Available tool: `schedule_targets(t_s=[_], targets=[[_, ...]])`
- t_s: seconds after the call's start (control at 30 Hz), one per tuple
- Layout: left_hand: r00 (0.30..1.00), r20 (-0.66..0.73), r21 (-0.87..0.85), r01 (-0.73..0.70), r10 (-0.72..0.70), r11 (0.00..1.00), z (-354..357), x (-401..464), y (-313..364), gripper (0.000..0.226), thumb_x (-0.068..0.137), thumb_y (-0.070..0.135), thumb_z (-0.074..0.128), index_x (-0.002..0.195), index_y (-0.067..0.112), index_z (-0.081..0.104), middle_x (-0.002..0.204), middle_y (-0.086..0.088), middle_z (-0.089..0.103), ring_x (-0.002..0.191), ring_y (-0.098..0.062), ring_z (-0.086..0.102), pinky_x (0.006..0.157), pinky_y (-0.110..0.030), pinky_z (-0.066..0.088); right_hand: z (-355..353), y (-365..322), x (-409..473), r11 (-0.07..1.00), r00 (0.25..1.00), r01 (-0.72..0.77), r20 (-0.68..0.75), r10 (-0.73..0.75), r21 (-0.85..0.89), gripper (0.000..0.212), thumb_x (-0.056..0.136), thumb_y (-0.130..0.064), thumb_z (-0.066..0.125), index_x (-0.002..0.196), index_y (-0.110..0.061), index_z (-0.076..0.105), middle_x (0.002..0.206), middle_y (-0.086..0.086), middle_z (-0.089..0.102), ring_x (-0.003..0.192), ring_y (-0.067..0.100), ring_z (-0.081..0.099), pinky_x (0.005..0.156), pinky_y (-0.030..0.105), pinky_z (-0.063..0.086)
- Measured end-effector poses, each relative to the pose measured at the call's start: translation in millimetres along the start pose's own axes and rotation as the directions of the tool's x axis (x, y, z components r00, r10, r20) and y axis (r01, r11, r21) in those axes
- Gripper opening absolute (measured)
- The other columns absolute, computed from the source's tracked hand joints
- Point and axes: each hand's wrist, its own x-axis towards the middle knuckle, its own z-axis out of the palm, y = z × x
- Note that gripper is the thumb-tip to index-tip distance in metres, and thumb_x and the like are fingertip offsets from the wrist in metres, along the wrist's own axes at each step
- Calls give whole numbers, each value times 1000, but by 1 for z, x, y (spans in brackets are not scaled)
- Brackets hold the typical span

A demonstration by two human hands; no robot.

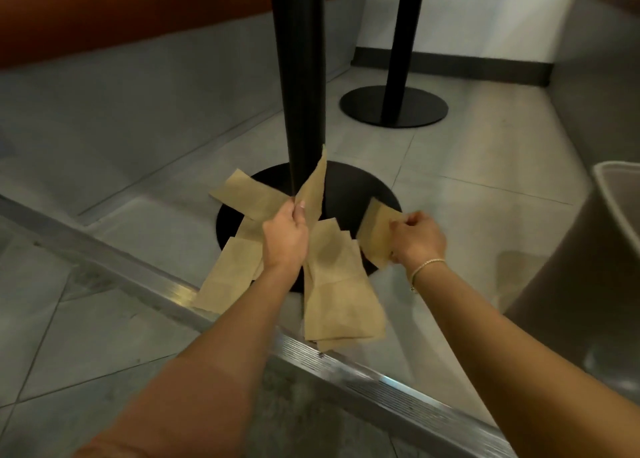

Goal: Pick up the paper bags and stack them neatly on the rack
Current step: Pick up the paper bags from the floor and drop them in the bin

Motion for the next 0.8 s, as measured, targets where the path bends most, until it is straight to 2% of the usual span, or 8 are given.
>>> schedule_targets(t_s=[0.07,0.17,0.3,0.47,0.53,0.63,0.73,0.8], targets=[[999,1,-29,-46,46,999,-4,-6,21,23,101,26,39,85,13,48,61,6,44,56,-3,43,49,-20,26,-21,-14,-9,998,997,58,-52,-59,-31,5,92,-16,47,89,-15,51,88,3,54,83,22,53,84,41,53],[995,-17,-95,-100,99,990,-11,-18,58,26,101,26,40,80,12,47,58,5,43,53,-9,43,50,-21,30,-56,-38,-25,983,981,156,-100,-165,-92,7,93,-16,45,90,-17,50,93,6,57,84,20,51,75,32,46],[987,-23,-129,-162,160,978,-16,-36,117,33,101,25,40,70,13,41,58,2,43,49,-7,41,45,-9,33,-107,-70,-42,970,950,220,-205,-236,-98,7,93,-17,47,89,-20,52,89,1,57,79,17,51,65,27,38],[970,6,-198,-238,244,951,-17,-64,198,28,101,25,37,77,12,39,62,1,42,53,-11,40,52,-29,33,-178,-107,-65,937,868,325,-354,-348,-125,18,91,-17,50,100,-21,65,93,-1,61,98,21,58,80,27,41],[962,13,-266,-258,271,929,-16,-73,231,32,101,26,36,72,14,36,65,-1,44,57,-15,47,57,-31,42,-210,-120,-72,924,811,343,-444,-381,-168,26,89,-15,48,104,-20,68,108,2,67,106,24,58,88,26,41],[950,7,-379,-288,313,880,-13,-86,271,32,100,24,36,69,17,36,75,-15,53,76,-33,61,72,-43,55,-253,-134,-81,924,741,335,-556,-378,-182,33,86,-12,46,107,-23,69,115,3,67,111,25,57,97,29,39],[938,27,-440,-300,346,847,-7,-106,302,27,100,23,36,91,3,51,91,-20,59,85,-35,63,75,-45,56,-282,-135,-89,941,728,286,-597,-336,-180,36,87,-9,48,111,-25,68,119,1,65,115,23,54,101,33,38],[938,62,-460,-277,342,844,-1,-119,318,28,100,22,36,104,-1,52,100,-20,60,88,-34,64,75,-45,56,-291,-131,-88,952,736,246,-604,-305,-182,33,88,-10,50,112,-25,68,121,1,63,117,24,53,101,34,37]])
